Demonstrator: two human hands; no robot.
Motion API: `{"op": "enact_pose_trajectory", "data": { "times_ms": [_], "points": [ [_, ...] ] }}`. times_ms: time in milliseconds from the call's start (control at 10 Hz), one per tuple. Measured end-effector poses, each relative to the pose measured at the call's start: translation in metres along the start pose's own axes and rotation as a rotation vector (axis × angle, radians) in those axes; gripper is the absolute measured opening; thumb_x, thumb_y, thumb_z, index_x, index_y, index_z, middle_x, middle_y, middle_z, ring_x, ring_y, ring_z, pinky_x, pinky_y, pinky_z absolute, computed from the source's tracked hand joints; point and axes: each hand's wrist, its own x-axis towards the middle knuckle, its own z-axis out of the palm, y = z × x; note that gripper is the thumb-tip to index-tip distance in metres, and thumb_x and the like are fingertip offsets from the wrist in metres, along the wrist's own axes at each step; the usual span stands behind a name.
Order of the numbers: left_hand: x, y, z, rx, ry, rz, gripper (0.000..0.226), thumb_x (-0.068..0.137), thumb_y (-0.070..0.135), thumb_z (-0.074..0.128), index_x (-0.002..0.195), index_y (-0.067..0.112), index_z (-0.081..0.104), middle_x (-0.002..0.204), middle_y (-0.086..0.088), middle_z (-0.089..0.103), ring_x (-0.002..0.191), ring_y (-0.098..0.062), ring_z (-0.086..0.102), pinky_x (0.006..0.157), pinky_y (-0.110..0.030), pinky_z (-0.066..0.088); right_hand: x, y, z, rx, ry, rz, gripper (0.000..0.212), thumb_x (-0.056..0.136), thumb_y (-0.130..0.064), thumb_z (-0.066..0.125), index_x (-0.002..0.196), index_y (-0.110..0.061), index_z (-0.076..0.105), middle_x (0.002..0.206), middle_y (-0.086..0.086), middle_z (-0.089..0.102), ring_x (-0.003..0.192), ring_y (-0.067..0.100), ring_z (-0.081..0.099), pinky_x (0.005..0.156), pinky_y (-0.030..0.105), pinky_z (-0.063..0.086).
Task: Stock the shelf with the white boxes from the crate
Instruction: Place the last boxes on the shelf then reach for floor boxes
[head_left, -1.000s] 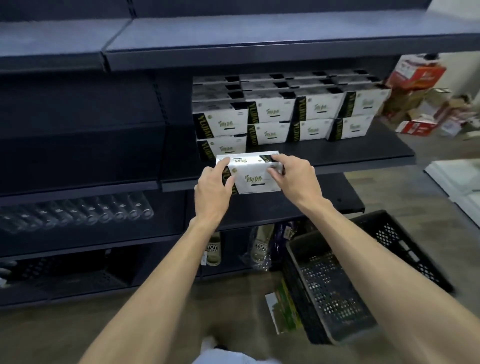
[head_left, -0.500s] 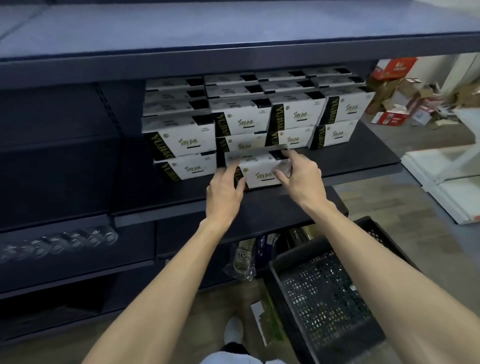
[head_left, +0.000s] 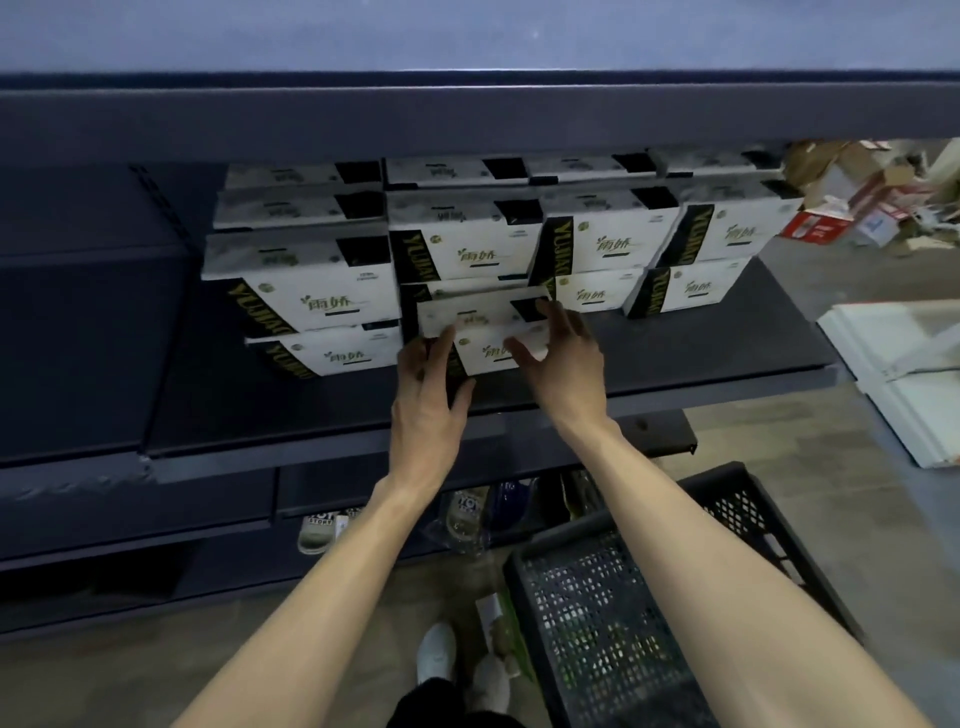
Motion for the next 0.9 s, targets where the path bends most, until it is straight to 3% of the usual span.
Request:
{"op": "enact_pose_trajectory", "data": {
  "times_ms": [100, 200, 300, 400, 600, 700, 900],
  "points": [
    [-0.006, -0.005, 0.005, 0.009, 0.005, 0.005, 0.058, 0.093, 0.018, 0.066, 0.145, 0.024, 0.043, 0.151, -0.01, 0.029, 0.139, -0.019, 0.035, 0.11, -0.024, 0.031, 0.003, -0.002, 0.01, 0.036, 0.04, -0.015, 0.058, 0.091, -0.04, 0.068, 0.138, -0.01, 0.051, 0.133, 0.012, 0.055, 0.117, 0.029, 0.058, 0.084, 0.032, 0.047],
    [-0.013, -0.009, 0.007, 0.004, 0.005, -0.007, 0.057, 0.093, 0.016, 0.065, 0.145, 0.022, 0.044, 0.153, -0.009, 0.025, 0.14, -0.021, 0.035, 0.113, -0.029, 0.034, 0.005, -0.003, 0.016, 0.049, 0.056, -0.029, 0.056, 0.091, -0.04, 0.068, 0.136, -0.009, 0.053, 0.131, 0.012, 0.056, 0.115, 0.029, 0.059, 0.081, 0.03, 0.045],
    [-0.014, -0.008, 0.009, 0.008, 0.013, -0.018, 0.056, 0.093, 0.015, 0.064, 0.145, 0.022, 0.045, 0.155, -0.01, 0.023, 0.141, -0.02, 0.035, 0.11, -0.025, 0.034, 0.005, -0.006, 0.019, 0.045, 0.068, -0.042, 0.055, 0.091, -0.04, 0.068, 0.135, -0.009, 0.054, 0.13, 0.012, 0.056, 0.112, 0.029, 0.06, 0.08, 0.032, 0.049],
    [-0.011, -0.005, 0.011, 0.023, 0.015, -0.045, 0.056, 0.092, 0.014, 0.064, 0.144, 0.02, 0.046, 0.157, -0.011, 0.021, 0.14, -0.021, 0.036, 0.106, -0.023, 0.033, 0.006, -0.009, 0.023, 0.041, 0.072, -0.037, 0.055, 0.09, -0.04, 0.069, 0.133, -0.01, 0.055, 0.128, 0.011, 0.056, 0.108, 0.029, 0.061, 0.075, 0.027, 0.042],
    [0.0, 0.007, 0.011, 0.07, -0.014, -0.131, 0.059, 0.091, 0.014, 0.061, 0.146, 0.022, 0.042, 0.159, -0.013, 0.019, 0.135, -0.032, 0.043, 0.096, -0.038, 0.05, 0.01, -0.01, 0.025, 0.038, 0.053, -0.027, 0.053, 0.089, -0.041, 0.069, 0.131, -0.013, 0.053, 0.127, 0.01, 0.055, 0.105, 0.03, 0.062, 0.073, 0.028, 0.045],
    [-0.004, 0.013, 0.008, 0.076, -0.052, -0.157, 0.06, 0.091, 0.015, 0.061, 0.146, 0.025, 0.041, 0.161, -0.011, 0.015, 0.132, -0.033, 0.046, 0.095, -0.037, 0.05, 0.007, -0.011, 0.02, 0.04, 0.041, -0.032, 0.054, 0.09, -0.039, 0.069, 0.134, -0.014, 0.053, 0.129, 0.009, 0.056, 0.108, 0.028, 0.062, 0.073, 0.027, 0.044],
    [-0.01, 0.026, -0.009, 0.095, -0.072, -0.144, 0.06, 0.087, 0.011, 0.06, 0.144, 0.02, 0.044, 0.152, -0.011, 0.034, 0.131, -0.032, 0.045, 0.102, -0.044, 0.046, -0.009, -0.014, -0.005, -0.016, -0.026, -0.052, 0.06, 0.093, -0.036, 0.066, 0.145, -0.015, 0.044, 0.14, 0.01, 0.051, 0.12, 0.032, 0.056, 0.084, 0.04, 0.053]
  ]
}}
